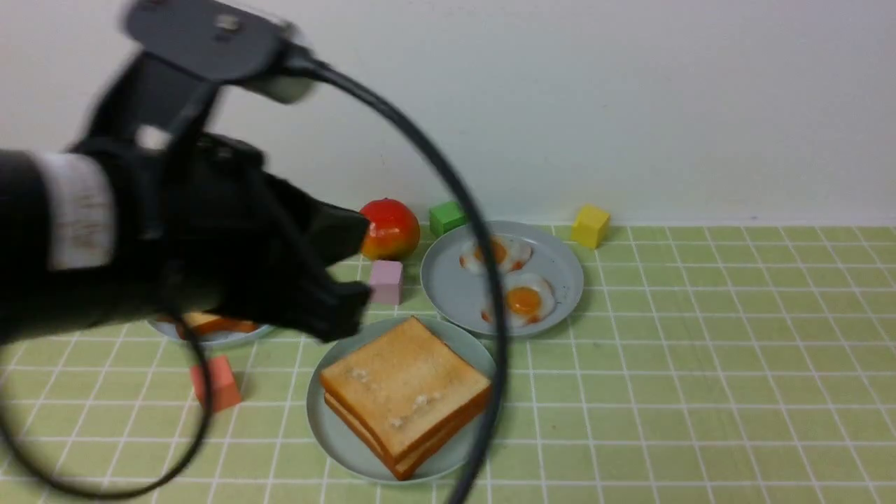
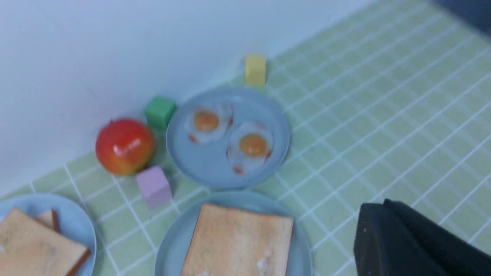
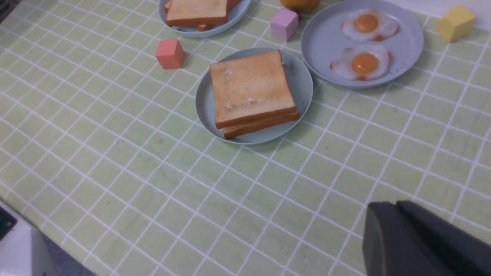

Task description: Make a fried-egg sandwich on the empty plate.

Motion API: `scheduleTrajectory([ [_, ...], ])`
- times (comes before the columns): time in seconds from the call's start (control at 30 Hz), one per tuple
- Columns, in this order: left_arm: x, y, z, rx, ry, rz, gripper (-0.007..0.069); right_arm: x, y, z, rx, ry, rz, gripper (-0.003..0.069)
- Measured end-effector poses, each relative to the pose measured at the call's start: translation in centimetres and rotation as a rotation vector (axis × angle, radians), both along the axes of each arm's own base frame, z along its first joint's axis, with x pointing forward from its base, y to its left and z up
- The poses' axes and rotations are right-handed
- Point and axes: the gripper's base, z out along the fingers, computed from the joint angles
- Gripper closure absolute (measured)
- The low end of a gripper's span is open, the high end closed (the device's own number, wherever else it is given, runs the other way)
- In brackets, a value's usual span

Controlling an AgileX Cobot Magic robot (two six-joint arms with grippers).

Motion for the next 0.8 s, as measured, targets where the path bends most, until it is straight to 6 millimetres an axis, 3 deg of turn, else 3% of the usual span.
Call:
scheduleTrajectory([
  [0.07,-2.7,2.3,-0.6,-0.090,-0.071,-0.013,0.0638,-1.3,-0.8,0.1,-0.001,-0.023,-0.037,0.0613],
  [0.1,-2.7,2.2,-1.0,-0.088,-0.066,-0.014,0.0638,-1.4,-0.9,0.1,0.001,-0.024,-0.046,0.0613],
  [0.13,-4.6,3.8,-2.2,-0.159,-0.114,-0.024,0.0638,-2.3,-1.5,-0.1,0.007,-0.037,-0.080,0.0613],
  [0.2,-6.5,5.3,-4.3,-0.238,-0.167,-0.036,0.0638,-3.5,-2.3,-0.8,0.018,-0.044,-0.131,0.0621],
  [0.23,-6.7,5.5,-4.2,-0.247,-0.175,-0.036,0.0638,-3.6,-2.4,-0.9,0.015,-0.048,-0.133,0.0623],
  [0.3,-8.0,6.6,-7.2,-0.314,-0.228,-0.047,0.0638,-4.7,-3.2,-2.1,0.039,-0.042,-0.203,0.0655],
  [0.5,-8.8,7.3,-11.0,-0.344,-0.253,-0.054,0.0638,-5.5,-4.0,-5.4,0.107,-0.017,-0.300,0.0662],
  [0.8,-8.8,7.2,-12.1,-0.298,-0.198,-0.048,0.0638,-3.1,-3.0,-7.9,0.234,-0.119,-0.308,0.0657],
])
